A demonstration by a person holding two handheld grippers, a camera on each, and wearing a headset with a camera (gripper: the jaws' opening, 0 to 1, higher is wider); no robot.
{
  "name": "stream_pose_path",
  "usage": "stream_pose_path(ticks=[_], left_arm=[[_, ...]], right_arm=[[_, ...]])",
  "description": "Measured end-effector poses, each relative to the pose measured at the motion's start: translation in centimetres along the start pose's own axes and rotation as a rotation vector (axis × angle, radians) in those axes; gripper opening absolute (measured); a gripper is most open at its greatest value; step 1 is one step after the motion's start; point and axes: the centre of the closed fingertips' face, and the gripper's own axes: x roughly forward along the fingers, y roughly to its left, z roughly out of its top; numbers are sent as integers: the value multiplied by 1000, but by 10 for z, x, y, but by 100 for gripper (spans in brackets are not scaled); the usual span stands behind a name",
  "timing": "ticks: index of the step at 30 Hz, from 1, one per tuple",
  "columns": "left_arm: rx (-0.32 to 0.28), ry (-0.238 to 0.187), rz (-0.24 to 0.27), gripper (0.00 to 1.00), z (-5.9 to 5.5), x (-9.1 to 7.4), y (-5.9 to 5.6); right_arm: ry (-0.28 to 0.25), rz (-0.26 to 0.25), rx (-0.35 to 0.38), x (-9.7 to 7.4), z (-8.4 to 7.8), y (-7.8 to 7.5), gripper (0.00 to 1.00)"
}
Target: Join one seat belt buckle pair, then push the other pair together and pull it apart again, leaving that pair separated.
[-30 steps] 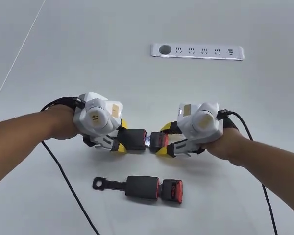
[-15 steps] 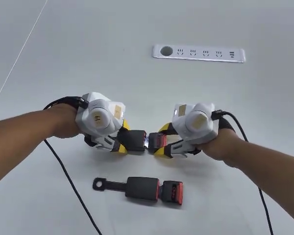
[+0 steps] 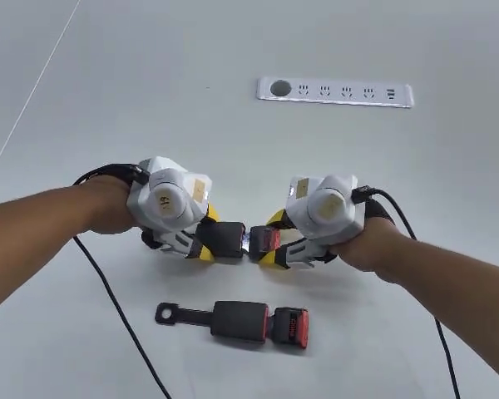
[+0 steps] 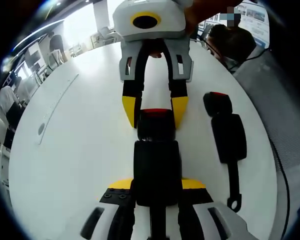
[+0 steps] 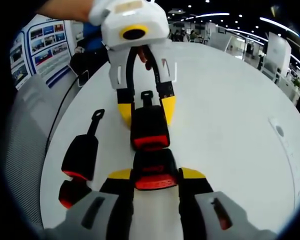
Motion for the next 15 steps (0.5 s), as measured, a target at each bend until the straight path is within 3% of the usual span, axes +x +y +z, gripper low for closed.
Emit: stream_pose_path(ticks=[15], left_arm=[[-14,-8,3,33,0,0,1]], right_arm=[[12,-21,-12,1,-1,0,35]])
